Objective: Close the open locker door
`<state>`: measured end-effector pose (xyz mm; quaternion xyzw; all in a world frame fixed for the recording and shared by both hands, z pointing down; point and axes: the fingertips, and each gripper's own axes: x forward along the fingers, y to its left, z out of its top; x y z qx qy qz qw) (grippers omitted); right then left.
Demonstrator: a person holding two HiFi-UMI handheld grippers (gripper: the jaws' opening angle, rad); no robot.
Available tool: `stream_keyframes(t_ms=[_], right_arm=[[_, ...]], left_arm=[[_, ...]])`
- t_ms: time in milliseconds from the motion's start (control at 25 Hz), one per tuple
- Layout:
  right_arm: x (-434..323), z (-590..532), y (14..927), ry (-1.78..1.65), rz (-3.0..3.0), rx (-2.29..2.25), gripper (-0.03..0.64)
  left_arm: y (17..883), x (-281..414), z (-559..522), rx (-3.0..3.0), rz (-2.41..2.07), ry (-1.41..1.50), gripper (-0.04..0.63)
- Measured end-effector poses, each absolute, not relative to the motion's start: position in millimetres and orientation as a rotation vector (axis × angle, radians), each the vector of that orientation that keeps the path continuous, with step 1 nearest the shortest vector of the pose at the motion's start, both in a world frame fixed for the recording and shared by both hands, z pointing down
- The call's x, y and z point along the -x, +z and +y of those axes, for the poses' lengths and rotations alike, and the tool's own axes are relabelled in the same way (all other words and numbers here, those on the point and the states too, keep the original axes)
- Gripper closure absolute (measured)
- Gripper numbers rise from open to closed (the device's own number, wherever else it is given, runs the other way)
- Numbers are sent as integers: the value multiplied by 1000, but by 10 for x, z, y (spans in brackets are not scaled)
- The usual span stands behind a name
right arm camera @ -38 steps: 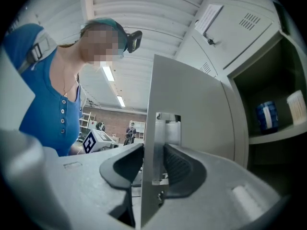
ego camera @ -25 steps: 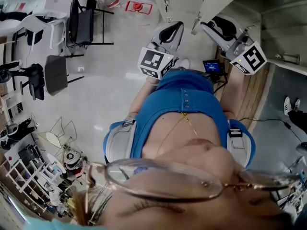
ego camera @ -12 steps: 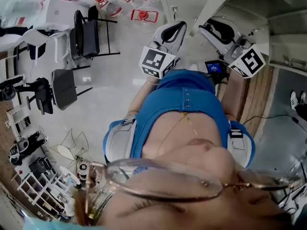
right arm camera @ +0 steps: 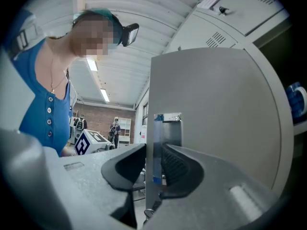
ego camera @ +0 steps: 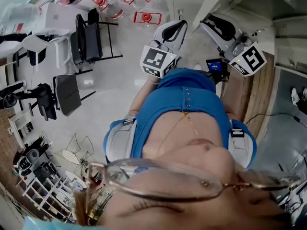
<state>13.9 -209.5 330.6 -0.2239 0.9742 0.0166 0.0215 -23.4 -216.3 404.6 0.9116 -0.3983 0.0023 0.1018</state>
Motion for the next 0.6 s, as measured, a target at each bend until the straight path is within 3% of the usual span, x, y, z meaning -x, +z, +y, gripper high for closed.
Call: stream_keyframes(t_ms=[600], right_arm=[[183, -2482, 3308, 59, 3009, 777, 528]], left_arm=[[4063, 618, -2393, -2680, -1212, -9, 595]])
